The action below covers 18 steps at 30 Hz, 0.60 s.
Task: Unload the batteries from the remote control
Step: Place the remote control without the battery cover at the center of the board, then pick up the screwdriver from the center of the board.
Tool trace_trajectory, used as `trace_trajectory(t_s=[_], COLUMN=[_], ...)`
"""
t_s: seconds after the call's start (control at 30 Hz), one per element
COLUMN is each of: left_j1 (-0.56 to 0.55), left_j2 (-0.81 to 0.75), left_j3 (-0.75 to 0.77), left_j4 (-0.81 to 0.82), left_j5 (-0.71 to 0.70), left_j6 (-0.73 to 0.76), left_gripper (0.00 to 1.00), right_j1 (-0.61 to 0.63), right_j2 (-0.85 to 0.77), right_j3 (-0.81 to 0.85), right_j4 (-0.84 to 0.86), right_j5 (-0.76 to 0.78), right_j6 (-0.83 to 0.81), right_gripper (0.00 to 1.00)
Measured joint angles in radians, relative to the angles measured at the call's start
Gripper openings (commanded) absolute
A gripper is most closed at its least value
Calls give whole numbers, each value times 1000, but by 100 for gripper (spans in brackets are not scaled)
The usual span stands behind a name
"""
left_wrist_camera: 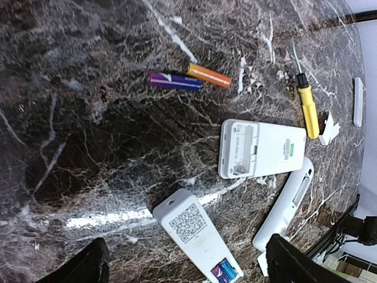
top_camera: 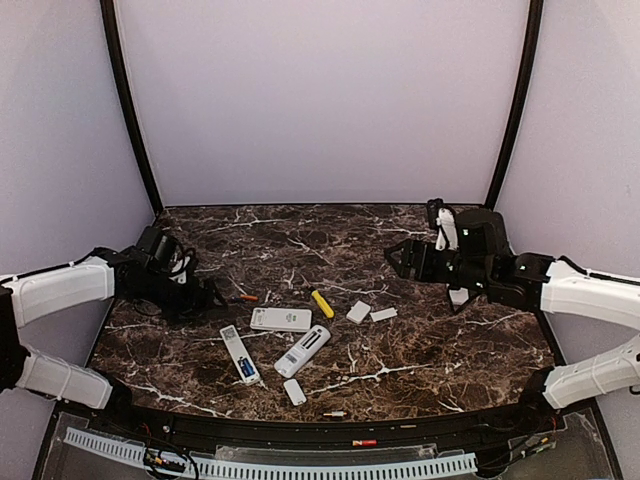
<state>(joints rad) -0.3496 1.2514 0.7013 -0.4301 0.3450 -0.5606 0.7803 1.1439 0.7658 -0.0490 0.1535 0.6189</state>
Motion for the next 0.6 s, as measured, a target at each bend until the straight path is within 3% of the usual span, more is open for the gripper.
trace_trajectory(t_s=[0.6], left_j1=[173], left_j2=[-107], left_j3=[328], left_j4=[-140], left_j5=[-35], left_j6=[176], left_gripper=[96], right_j1=[47], right_j2=[-53], right_j3=[50], right_j4=[3], right_j5=[-129], right_j6=[-101], right_gripper=[91])
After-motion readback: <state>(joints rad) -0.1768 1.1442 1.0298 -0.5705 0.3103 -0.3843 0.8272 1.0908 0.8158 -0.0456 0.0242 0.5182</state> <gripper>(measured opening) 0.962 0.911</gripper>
